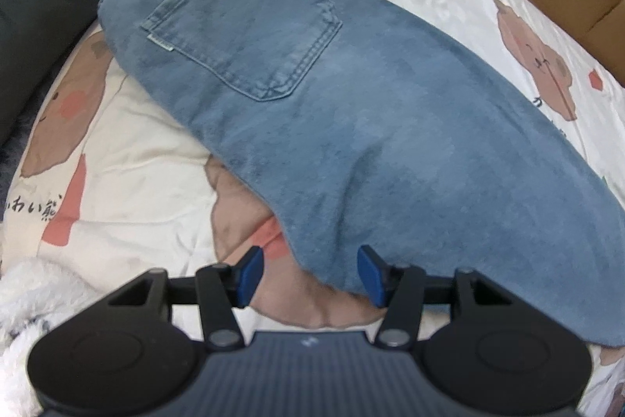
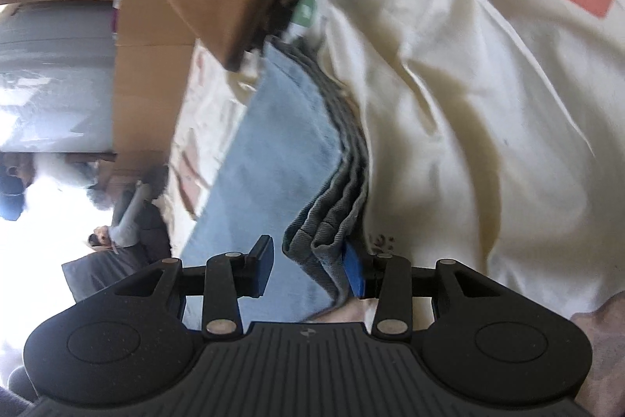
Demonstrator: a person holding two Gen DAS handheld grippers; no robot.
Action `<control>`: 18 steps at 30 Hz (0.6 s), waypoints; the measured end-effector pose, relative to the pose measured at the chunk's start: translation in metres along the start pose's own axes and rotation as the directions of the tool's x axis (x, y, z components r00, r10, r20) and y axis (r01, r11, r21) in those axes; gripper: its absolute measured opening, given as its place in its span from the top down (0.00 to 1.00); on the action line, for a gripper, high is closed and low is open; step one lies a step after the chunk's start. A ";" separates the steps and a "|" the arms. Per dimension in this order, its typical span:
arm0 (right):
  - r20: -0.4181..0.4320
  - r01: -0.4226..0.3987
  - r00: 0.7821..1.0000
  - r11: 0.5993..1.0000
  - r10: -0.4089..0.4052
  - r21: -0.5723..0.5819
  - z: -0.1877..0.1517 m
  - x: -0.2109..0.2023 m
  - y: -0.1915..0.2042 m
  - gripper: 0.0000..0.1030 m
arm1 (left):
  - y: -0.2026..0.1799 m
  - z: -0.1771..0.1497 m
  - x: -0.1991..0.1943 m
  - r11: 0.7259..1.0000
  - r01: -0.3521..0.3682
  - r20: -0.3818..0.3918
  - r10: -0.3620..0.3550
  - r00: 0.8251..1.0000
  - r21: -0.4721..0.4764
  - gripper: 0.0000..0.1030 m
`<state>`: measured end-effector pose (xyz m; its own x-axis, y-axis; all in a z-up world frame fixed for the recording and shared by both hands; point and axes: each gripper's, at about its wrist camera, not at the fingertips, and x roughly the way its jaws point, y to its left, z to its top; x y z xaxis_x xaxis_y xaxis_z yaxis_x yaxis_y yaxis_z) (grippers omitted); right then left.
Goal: Fold clothes
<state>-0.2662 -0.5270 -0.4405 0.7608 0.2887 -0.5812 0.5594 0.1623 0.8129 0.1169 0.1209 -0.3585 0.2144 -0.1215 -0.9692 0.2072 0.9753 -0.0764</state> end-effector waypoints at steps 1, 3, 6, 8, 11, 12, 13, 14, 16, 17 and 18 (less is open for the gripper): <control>-0.005 0.008 1.000 1.000 -0.008 0.009 0.000 0.003 -0.003 0.53 | 0.002 0.000 0.000 1.000 -0.003 0.000 0.003 1.000 -0.003 0.46; -0.010 0.018 1.000 1.000 -0.017 0.023 -0.001 0.008 -0.010 0.37 | 0.007 -0.001 0.000 1.000 -0.013 -0.002 0.013 1.000 -0.014 0.46; -0.011 -0.024 1.000 0.999 0.025 0.045 -0.002 0.017 -0.017 0.37 | 0.013 -0.003 0.003 0.999 -0.031 -0.009 0.031 0.999 -0.023 0.46; -0.014 -0.066 0.998 0.995 0.068 0.076 -0.002 0.022 -0.020 0.37 | 0.015 -0.005 0.004 0.999 -0.043 -0.009 0.043 0.999 -0.018 0.46; -0.042 -0.113 0.992 0.989 0.117 0.098 -0.001 0.033 -0.022 0.38 | 0.016 -0.005 0.005 0.999 -0.047 -0.010 0.046 0.999 -0.018 0.46; -0.051 -0.113 0.992 0.989 0.119 0.099 0.000 0.036 -0.021 0.38 | 0.016 -0.005 0.005 0.999 -0.045 -0.010 0.045 0.999 -0.018 0.46; -0.053 -0.106 0.992 0.990 0.111 0.097 0.001 0.038 -0.021 0.38 | 0.016 -0.005 0.005 0.999 -0.044 -0.010 0.044 0.999 -0.017 0.46; -0.047 -0.098 0.994 0.991 0.103 0.092 0.003 0.039 -0.020 0.38 | 0.016 -0.005 0.005 0.999 -0.044 -0.010 0.044 0.999 -0.014 0.46; -0.034 -0.082 0.996 0.993 0.085 0.084 0.007 0.041 -0.019 0.38 | 0.015 -0.005 0.006 0.999 -0.043 -0.009 0.043 0.999 -0.011 0.46; -0.029 -0.083 0.996 0.993 0.086 0.078 0.010 0.041 -0.019 0.38 | 0.015 -0.005 0.006 0.999 -0.041 -0.009 0.041 0.999 -0.011 0.46; -0.023 -0.084 0.996 0.994 0.086 0.073 0.012 0.041 -0.018 0.38 | 0.015 -0.005 0.006 0.999 -0.040 -0.010 0.039 0.999 -0.010 0.46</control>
<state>-0.2414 -0.5298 -0.4791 0.7984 0.3229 -0.5082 0.5161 0.0679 0.8539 0.1165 0.1357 -0.3670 0.2133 -0.0811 -0.9736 0.1886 0.9812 -0.0404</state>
